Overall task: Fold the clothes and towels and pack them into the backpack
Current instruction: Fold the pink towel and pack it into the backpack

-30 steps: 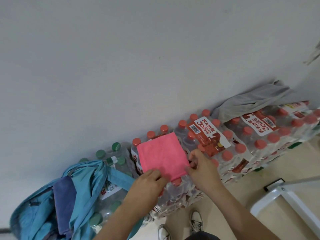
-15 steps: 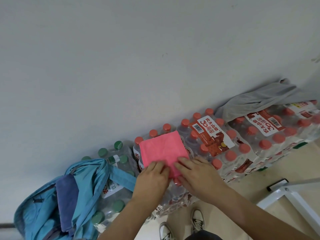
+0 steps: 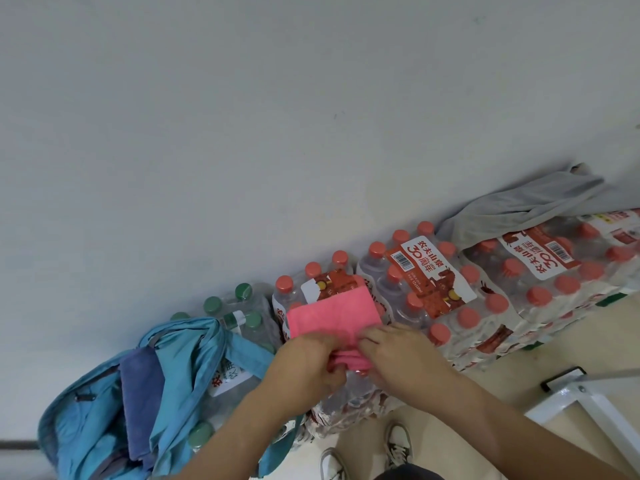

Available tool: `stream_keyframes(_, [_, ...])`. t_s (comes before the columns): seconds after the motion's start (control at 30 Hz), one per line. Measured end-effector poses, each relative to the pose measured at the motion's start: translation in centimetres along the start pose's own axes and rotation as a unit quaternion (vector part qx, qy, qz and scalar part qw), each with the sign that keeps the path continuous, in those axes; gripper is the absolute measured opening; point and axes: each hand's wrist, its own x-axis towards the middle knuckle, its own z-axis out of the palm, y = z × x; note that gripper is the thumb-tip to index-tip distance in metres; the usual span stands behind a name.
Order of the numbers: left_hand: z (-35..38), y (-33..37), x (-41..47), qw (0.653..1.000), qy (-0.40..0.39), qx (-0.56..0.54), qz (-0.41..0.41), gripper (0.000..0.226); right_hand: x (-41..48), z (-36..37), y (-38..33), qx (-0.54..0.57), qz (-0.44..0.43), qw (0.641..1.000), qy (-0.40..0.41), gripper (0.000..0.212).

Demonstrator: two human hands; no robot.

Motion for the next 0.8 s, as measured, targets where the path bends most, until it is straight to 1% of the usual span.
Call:
stream_keyframes(0.03, [0.3,-0.1,-0.3,1.000,0.004,0.016,0.001,0.034,0.1,-0.5,0.1,0.005,0.001,1.000,-0.005,0.013])
stream_keyframes(0.07, [0.8,-0.1,-0.6,0.999,0.011,0.048,0.001,0.051,0.4,-1.1,0.2,0.007,0.000,1.000,-0.009,0.014])
stream_keyframes(0.1, [1.3,0.0,-0.8,0.996,0.021,0.083,0.000,0.062,0.6,-1.7,0.2,0.016,-0.001,1.000,-0.016,0.014])
stream_keyframes(0.13, [1.7,0.1,-0.9,0.994,0.041,0.105,0.002,0.061,0.9,-2.3,0.3,0.032,-0.003,0.999,-0.030,0.012])
stream_keyframes(0.17, [1.8,0.3,-0.9,0.993,0.063,0.104,-0.001,0.052,1.3,-3.0,0.5,0.055,-0.002,0.997,-0.055,0.009])
stream_keyframes(0.2, [1.6,0.5,-0.8,0.993,0.075,0.086,-0.014,0.044,1.6,-3.4,0.8,0.090,0.010,0.992,-0.086,0.009])
stream_keyframes(0.23, [1.0,0.5,-0.6,0.995,0.082,0.048,-0.038,0.039,1.9,-3.6,1.2,0.132,0.024,0.986,-0.101,0.010])
stream_keyframes(0.33, [-0.5,-0.5,-0.1,0.986,0.088,-0.078,-0.119,0.028,2.5,-3.4,2.6,0.242,0.090,0.962,-0.093,0.011])
stream_keyframes(0.37, [-0.7,-1.0,0.1,0.981,0.097,-0.103,-0.132,0.024,2.6,-3.2,2.9,0.272,0.117,0.952,-0.082,0.012])
stream_keyframes(0.43, [-0.6,-1.5,0.3,0.974,0.116,-0.123,-0.151,0.020,2.8,-2.7,3.1,0.305,0.157,0.937,-0.062,0.022])
stream_keyframes(0.53, [0.1,-1.9,0.9,0.971,0.140,-0.091,-0.173,0.020,3.3,-2.0,3.0,0.269,0.176,0.946,-0.031,0.032])
stream_keyframes(0.67, [0.4,-1.8,1.6,0.965,0.163,-0.060,-0.197,0.019,4.2,-1.4,2.7,0.213,0.197,0.957,-0.016,0.032])
stream_keyframes(0.8, [0.3,-1.7,2.2,0.959,0.172,-0.058,-0.219,0.019,4.9,-1.6,2.5,0.210,0.214,0.954,-0.023,0.033])
